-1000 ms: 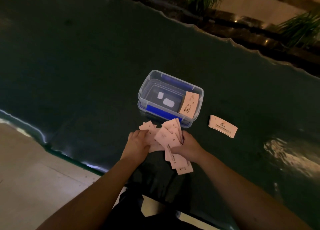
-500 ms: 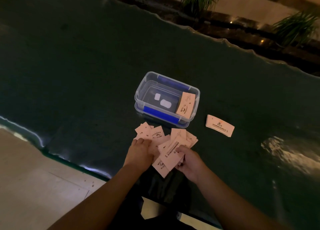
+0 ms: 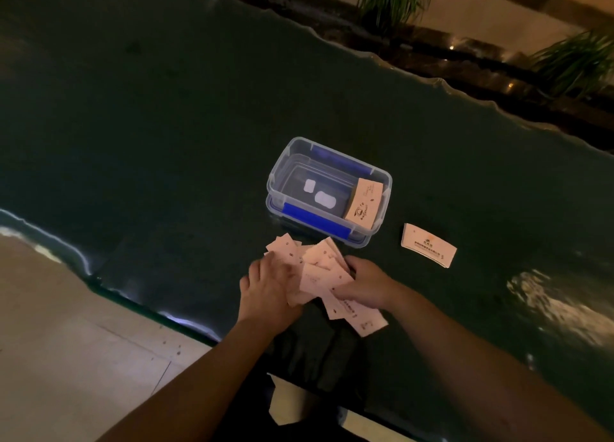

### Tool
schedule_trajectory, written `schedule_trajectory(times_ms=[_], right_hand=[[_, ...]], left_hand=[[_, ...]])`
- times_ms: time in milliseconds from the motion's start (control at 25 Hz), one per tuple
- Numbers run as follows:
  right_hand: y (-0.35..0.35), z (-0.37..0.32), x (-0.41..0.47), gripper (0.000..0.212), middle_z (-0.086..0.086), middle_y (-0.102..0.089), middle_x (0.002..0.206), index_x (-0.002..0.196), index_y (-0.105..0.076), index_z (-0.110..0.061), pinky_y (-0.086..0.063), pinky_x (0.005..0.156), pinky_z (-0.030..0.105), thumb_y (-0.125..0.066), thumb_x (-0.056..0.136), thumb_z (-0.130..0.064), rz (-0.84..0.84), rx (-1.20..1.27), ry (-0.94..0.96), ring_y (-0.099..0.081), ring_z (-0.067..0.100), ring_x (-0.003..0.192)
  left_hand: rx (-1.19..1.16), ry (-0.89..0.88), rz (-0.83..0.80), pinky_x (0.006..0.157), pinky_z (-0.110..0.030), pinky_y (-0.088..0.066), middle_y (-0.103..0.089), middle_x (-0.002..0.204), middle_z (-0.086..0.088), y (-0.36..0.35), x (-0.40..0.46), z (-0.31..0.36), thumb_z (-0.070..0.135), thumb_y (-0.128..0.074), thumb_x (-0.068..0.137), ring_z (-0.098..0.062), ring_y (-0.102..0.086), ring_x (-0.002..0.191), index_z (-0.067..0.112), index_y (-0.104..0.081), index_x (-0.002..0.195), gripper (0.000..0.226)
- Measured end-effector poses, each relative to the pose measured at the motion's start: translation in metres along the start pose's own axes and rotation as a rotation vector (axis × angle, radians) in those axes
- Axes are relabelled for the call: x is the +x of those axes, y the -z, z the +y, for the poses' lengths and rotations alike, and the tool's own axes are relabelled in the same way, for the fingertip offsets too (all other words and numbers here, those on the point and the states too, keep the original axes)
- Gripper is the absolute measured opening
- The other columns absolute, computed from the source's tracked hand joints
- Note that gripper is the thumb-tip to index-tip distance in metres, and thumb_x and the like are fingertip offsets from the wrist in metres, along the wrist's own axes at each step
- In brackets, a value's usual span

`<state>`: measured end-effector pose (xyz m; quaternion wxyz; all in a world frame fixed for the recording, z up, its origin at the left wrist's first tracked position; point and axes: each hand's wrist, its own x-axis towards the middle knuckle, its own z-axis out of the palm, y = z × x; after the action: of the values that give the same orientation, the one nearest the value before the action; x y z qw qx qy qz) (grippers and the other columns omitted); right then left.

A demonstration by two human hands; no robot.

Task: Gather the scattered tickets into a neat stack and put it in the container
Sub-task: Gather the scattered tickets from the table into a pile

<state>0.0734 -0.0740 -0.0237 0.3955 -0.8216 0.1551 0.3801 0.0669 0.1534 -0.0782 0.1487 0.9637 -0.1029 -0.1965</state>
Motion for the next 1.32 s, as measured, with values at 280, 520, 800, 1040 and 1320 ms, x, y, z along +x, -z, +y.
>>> schedule_trajectory(times_ms=[280,520,800,1040,1320], right_hand=[[0.003,-0.041,0.027,0.066,-0.004,-0.055,0.136,0.135,-0.057,-0.033,-0.056,0.094,0.036,-0.083,0.075,-0.025,-0.06,-0.564,0.203,-0.056,0.015,0.119],[-0.009,-0.053,0.037,0.106,-0.003,-0.02,0.174,0.161,-0.032,-0.027,-0.032,0.121,0.05,-0.088,0.072,-0.035,-0.083,-0.768,0.23,-0.021,0.022,0.158],[-0.016,-0.04,0.04,0.105,-0.006,-0.043,0.146,0.151,-0.036,-0.032,-0.052,0.103,0.042,-0.091,0.063,-0.043,-0.002,-0.715,0.248,-0.048,0.016,0.132],[-0.017,-0.008,0.031,0.066,-0.008,-0.06,0.12,0.119,-0.054,-0.035,-0.056,0.078,0.03,-0.091,0.065,-0.041,0.056,-0.36,0.077,-0.062,0.009,0.101],[-0.008,0.011,0.018,0.035,-0.008,-0.072,0.107,0.115,-0.059,-0.033,-0.061,0.07,0.034,-0.079,0.088,-0.024,0.079,0.214,-0.14,-0.072,0.01,0.091]], left_hand=[[-0.064,-0.038,0.013,0.114,-0.046,-0.039,-0.048,0.153,-0.002,0.013,0.022,-0.025,0.058,-0.075,0.077,-0.025,-0.042,0.14,0.027,-0.042,0.151,0.086],[-0.261,-0.046,-0.009,0.112,-0.035,-0.047,-0.046,0.152,-0.001,0.013,0.023,-0.033,0.025,-0.082,0.083,-0.018,-0.048,0.137,0.02,-0.045,0.15,0.077],[-0.442,0.055,0.066,0.117,-0.041,-0.044,-0.044,0.157,-0.003,0.009,0.021,-0.035,0.011,-0.075,0.089,-0.019,-0.046,0.141,0.018,-0.046,0.151,0.069],[-0.513,0.18,-0.004,0.113,-0.042,-0.047,-0.049,0.147,-0.002,0.014,0.027,-0.036,0.024,-0.083,0.082,-0.02,-0.05,0.134,0.02,-0.046,0.151,0.078],[-0.523,0.249,-0.006,0.108,-0.042,-0.05,-0.049,0.146,-0.006,0.016,0.032,-0.028,0.017,-0.079,0.086,-0.023,-0.052,0.134,0.019,-0.047,0.151,0.073]])
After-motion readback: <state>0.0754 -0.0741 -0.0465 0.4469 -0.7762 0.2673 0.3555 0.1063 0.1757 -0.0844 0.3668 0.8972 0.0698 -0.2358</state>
